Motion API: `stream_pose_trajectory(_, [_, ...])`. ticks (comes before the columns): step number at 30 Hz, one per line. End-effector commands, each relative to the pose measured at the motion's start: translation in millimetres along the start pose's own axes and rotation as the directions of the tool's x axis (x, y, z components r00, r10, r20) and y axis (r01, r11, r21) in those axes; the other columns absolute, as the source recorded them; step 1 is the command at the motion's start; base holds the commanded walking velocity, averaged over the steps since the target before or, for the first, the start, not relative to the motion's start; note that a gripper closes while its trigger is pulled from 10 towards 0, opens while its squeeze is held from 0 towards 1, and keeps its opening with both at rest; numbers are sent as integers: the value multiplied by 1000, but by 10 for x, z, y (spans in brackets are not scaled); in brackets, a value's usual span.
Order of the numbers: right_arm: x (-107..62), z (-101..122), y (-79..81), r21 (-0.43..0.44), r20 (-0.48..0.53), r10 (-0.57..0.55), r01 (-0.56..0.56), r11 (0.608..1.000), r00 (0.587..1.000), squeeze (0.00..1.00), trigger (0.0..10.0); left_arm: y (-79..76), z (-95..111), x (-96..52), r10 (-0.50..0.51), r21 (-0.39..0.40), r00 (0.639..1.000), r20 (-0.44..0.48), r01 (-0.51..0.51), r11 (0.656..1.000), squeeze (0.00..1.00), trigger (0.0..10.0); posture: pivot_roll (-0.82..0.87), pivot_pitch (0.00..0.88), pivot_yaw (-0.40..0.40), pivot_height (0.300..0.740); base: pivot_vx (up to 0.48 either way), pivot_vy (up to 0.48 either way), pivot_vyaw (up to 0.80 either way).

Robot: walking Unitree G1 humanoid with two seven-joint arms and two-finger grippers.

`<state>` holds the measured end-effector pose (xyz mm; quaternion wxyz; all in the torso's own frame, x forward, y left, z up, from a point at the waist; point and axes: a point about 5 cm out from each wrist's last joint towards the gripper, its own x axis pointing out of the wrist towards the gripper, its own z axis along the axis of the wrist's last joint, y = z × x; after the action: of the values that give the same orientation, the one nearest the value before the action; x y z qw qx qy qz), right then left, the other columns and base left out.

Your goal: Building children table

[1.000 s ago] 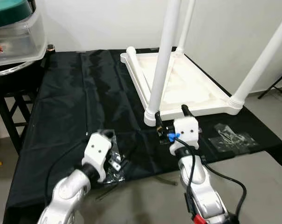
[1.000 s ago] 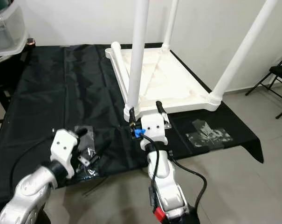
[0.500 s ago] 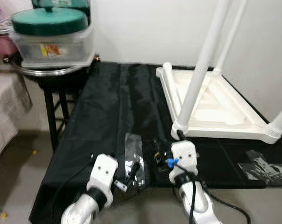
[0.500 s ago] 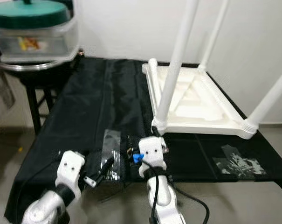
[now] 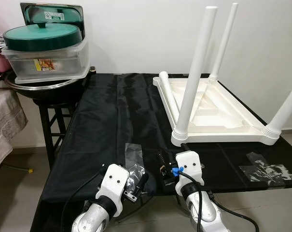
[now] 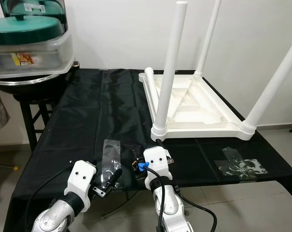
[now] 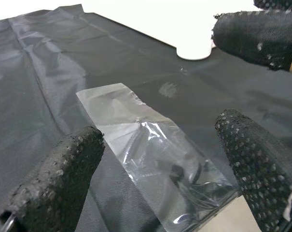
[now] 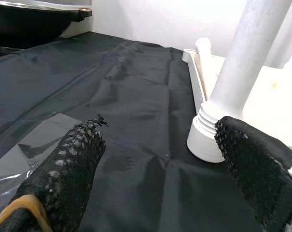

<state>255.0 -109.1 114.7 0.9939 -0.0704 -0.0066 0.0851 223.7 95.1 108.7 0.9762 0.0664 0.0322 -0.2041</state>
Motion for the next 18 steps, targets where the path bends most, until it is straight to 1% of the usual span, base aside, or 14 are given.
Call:
stream_pose_trajectory(1, [17, -38, -4, 12, -28, 2, -2, 1000, 1000, 0, 10000, -15, -51, 14, -15, 27, 1000, -27, 15, 1000, 0, 10000, 74, 10, -45, 740, 0, -277, 0])
stream_pose_trajectory(8, [24, -43, -13, 17, -31, -4, 5, 1000, 1000, 0, 10000, -9, -65, 24, -3, 35, 999, -41, 5, 999, 0, 10000, 72, 13, -44, 740, 0, -344, 0])
stream_pose_trajectory(11, [29, -14, -9, 1, -8, 3, -3, 1000, 1000, 0, 10000, -6, -66, 40, -1, 34, 999, -37, 2, 999, 0, 10000, 72, 9, -46, 740, 0, -480, 0])
stream_pose_trajectory(18, [31, 6, -9, 3, 11, 4, -4, 1000, 1000, 0, 10000, -3, -58, 49, 0, 41, 1000, -28, 1, 999, 0, 10000, 72, 4, -44, 740, 0, -480, 0])
